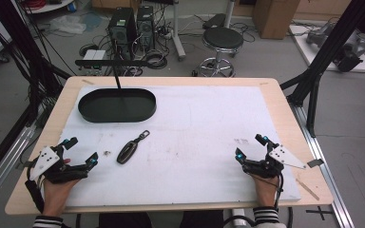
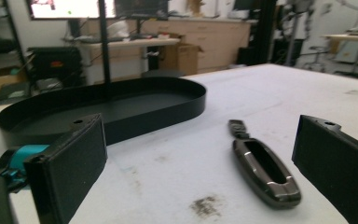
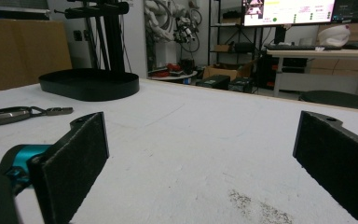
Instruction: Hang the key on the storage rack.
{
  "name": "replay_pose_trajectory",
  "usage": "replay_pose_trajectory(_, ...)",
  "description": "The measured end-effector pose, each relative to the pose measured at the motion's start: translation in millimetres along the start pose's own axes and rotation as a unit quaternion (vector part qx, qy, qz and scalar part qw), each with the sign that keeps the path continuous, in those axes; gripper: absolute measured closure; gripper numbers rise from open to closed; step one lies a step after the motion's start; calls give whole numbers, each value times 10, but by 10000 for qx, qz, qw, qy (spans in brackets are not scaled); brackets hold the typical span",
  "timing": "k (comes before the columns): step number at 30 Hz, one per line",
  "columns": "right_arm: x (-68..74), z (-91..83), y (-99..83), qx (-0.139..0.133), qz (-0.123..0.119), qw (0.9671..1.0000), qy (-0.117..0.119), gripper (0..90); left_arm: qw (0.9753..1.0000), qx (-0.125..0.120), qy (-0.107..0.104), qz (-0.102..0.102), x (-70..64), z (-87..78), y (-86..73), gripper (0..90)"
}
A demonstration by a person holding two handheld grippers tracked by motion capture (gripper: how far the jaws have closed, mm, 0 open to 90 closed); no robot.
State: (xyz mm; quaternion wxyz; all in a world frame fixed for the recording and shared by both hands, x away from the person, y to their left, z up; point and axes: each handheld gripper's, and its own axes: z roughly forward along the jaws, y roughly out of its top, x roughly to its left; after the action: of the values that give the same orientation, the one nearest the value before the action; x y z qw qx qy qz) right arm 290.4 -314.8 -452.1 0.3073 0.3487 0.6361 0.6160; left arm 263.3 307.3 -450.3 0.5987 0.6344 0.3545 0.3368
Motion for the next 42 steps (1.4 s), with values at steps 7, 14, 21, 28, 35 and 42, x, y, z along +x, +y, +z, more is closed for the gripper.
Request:
replay_pose_trajectory(7,5,2,0,8,-14,10000,-21,23,9999,148,-45,51,44,76,242,36)
replay_pose_trajectory(14,11,-1,0,16,-3,10000,-23,23,9948,842,-455,361,13,319,558,36)
replay_pose_trajectory(21,11,-2,-1,7,-8,10000,-50,22,9867,1406,-657,476,-23,616,845,36)
replay_pose_trajectory(28,12,-1,-1,-5,-36,10000,-48,22,9745,2029,-802,527,-63,912,996,36)
replay_pose_trajectory(35,10,-1,-1,-18,-34,10000,-46,22,9608,2525,-1026,508,-113,1178,1030,36)
replay_pose_trajectory(42,10,-2,-1,-16,-21,10000,-43,23,9421,3086,-1186,556,-222,1461,1059,37)
